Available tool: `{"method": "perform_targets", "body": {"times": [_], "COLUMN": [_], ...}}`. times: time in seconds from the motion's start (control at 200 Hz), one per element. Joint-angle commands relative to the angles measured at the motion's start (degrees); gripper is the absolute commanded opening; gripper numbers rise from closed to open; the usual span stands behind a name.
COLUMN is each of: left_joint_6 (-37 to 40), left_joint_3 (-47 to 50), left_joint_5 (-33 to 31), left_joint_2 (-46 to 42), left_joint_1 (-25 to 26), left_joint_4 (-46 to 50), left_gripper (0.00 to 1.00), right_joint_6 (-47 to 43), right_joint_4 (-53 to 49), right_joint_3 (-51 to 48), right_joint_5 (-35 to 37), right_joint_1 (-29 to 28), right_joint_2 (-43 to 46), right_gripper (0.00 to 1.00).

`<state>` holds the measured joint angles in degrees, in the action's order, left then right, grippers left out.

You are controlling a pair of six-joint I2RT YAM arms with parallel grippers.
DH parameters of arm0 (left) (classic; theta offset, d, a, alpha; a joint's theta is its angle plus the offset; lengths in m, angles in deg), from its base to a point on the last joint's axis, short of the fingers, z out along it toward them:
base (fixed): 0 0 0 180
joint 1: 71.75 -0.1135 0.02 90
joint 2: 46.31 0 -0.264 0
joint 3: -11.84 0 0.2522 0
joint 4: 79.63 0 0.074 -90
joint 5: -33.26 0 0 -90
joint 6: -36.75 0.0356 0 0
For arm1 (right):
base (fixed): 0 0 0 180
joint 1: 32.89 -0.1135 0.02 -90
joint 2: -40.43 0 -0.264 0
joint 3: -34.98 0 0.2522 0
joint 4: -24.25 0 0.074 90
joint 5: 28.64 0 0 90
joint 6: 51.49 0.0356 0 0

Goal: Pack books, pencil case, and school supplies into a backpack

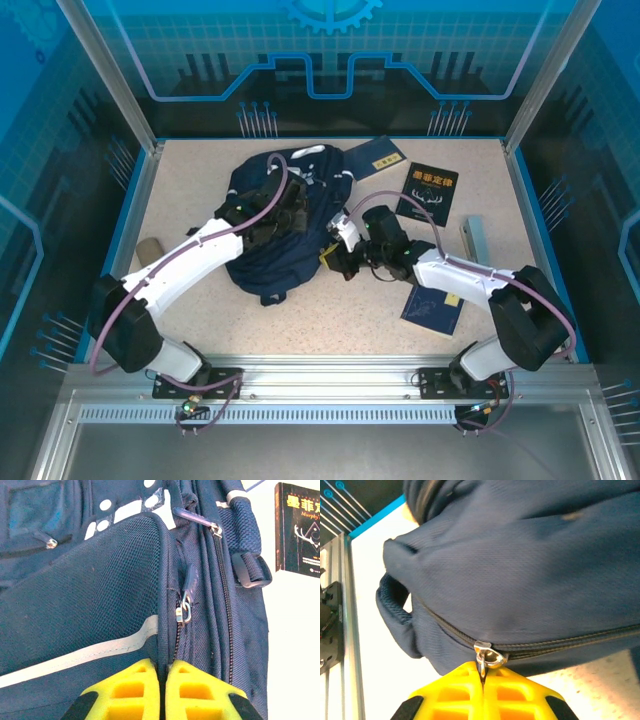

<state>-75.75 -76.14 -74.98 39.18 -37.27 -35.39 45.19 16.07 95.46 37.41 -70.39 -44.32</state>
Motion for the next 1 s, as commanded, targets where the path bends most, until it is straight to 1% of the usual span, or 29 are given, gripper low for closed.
{"method": "perform_targets", "body": {"times": [0.0,0.05,0.1,0.165,0.24,0.345,0.385,0.43,0.51,0.63,0.725,0.775,0.87,0.995], "left_joint_6": [-3.3,-3.2,-2.8,-1.0,1.6,5.9,8.7,12.4,18.7,24.8,28.0,29.5,32.0,33.0], "left_joint_3": [-4.0,-4.2,-4.0,-3.6,-3.5,-2.6,-2.1,-1.5,-0.5,1.1,2.5,2.8,3.0,3.3], "left_joint_5": [1.2,2.7,5.8,10.1,13.8,17.6,19.5,20.2,21.0,21.0,20.5,20.8,22.9,23.1], "left_joint_2": [1.4,1.7,1.5,0.9,0.3,-0.3,-0.4,-0.6,-0.6,0.0,1.1,2.1,4.3,7.1], "left_joint_1": [-0.5,-0.7,-1.3,-2.1,-3.3,-5.7,-6.3,-6.5,-6.5,-6.4,-6.4,-6.4,-6.4,-6.4], "left_joint_4": [-8.0,-7.7,-7.3,-6.4,-3.9,0.2,1.3,2.6,4.7,5.0,3.2,2.5,2.5,2.1], "left_gripper": [0.00,0.00,0.14,0.34,0.49,0.61,0.65,0.68,0.71,0.72,0.70,0.68,0.65,0.63], "right_joint_6": [4.1,5.4,7.1,9.5,11.9,14.0,14.3,14.0,12.8,11.4,10.6,10.4,9.8,9.2], "right_joint_4": [4.4,5.4,5.6,5.4,5.2,4.6,4.6,3.9,1.6,0.5,-0.4,-0.8,-1.2,-1.6], "right_joint_3": [-2.1,-2.9,-3.2,-3.4,-3.5,-3.4,-3.5,-3.1,-2.1,-1.4,-0.8,-0.5,0.0,0.4], "right_joint_5": [-0.4,1.5,2.8,3.3,3.0,1.9,1.7,1.8,2.5,2.5,2.4,2.3,1.7,-0.2], "right_joint_1": [-1.4,-1.1,-0.2,2.0,4.6,8.0,9.2,10.1,11.4,13.5,14.6,14.9,15.2,15.3], "right_joint_2": [1.0,1.9,2.9,4.1,4.6,3.9,3.5,3.0,2.1,1.3,1.2,1.2,1.3,1.3], "right_gripper": [0.00,0.00,0.00,0.00,0.00,0.00,0.00,0.00,0.00,0.00,0.00,0.00,0.00,0.00]}}
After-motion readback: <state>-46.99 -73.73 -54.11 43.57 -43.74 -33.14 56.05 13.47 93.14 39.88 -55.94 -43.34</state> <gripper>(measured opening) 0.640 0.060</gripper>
